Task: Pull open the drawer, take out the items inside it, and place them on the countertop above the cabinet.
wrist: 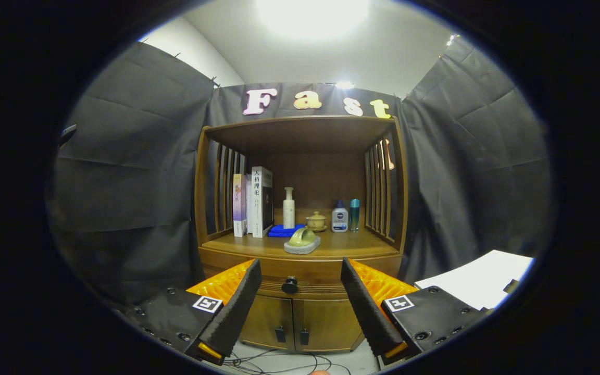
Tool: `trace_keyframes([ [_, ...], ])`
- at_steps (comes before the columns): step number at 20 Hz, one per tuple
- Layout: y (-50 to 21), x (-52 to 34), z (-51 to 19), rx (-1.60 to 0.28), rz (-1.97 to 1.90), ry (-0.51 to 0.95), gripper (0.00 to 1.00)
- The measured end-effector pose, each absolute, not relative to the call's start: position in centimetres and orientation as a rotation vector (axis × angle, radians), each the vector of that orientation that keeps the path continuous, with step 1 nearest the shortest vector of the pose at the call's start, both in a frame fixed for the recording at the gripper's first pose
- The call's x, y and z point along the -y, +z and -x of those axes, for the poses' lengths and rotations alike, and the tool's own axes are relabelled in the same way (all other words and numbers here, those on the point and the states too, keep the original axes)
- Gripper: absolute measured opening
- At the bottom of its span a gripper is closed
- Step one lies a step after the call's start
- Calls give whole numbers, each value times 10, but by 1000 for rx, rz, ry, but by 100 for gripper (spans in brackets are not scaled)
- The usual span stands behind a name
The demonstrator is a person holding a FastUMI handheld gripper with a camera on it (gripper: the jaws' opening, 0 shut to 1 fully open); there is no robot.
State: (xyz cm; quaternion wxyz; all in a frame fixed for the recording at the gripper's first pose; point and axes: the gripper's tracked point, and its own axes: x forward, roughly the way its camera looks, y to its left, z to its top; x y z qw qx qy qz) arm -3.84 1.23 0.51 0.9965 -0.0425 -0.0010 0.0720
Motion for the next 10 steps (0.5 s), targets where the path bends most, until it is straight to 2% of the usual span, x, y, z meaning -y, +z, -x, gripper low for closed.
trace_keyframes([
  [10,7,-10,37,11,74,143,97],
])
